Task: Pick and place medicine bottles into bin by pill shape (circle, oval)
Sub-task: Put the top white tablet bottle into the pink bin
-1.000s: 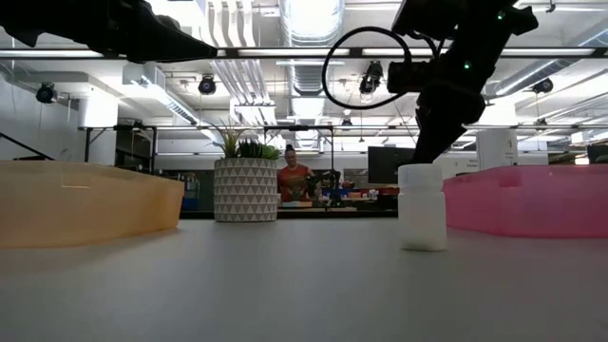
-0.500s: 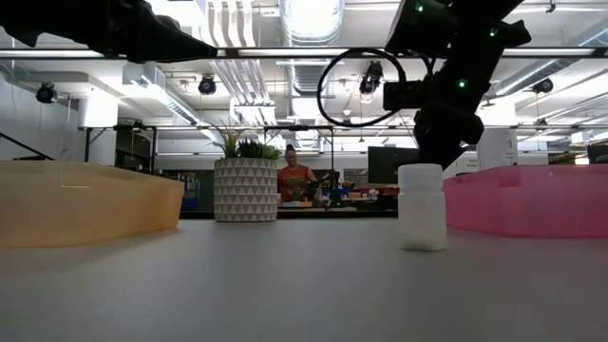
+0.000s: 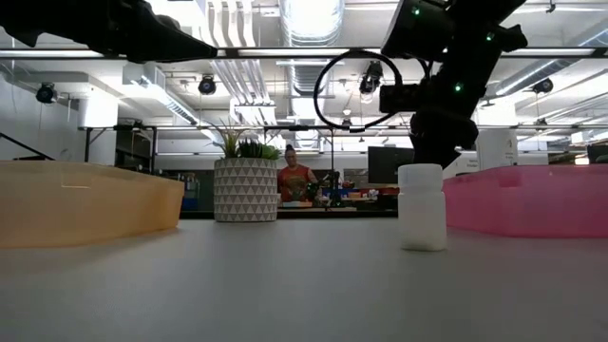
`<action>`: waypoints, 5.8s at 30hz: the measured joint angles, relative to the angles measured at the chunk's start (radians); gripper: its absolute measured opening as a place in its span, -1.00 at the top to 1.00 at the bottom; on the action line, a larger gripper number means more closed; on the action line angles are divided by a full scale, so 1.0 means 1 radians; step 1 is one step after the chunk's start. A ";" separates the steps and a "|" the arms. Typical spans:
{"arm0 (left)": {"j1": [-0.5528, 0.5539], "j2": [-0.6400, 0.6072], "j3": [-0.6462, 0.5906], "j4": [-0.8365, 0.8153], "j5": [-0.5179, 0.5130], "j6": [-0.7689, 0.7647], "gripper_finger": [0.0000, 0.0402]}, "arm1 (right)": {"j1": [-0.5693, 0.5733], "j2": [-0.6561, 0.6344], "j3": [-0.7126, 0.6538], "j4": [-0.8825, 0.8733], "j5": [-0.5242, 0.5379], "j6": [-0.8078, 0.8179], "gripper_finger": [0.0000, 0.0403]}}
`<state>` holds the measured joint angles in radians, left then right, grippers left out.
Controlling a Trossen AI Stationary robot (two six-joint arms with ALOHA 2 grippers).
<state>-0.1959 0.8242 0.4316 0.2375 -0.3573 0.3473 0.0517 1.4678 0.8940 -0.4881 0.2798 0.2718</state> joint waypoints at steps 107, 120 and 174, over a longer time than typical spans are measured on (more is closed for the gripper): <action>0.000 0.000 -0.013 0.043 0.000 -0.010 0.17 | -0.195 0.040 0.563 -0.199 -0.410 0.171 0.28; 0.000 0.000 -0.013 0.042 0.000 -0.010 0.17 | -0.062 0.047 0.499 0.883 -0.882 0.059 0.28; 0.000 0.000 -0.013 0.035 0.000 -0.010 0.17 | -0.066 0.011 0.474 0.513 -0.436 0.264 0.28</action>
<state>-0.1959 0.8245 0.4187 0.2729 -0.3571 0.3374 -0.0139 1.4789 1.3678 0.0251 -0.1558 0.5358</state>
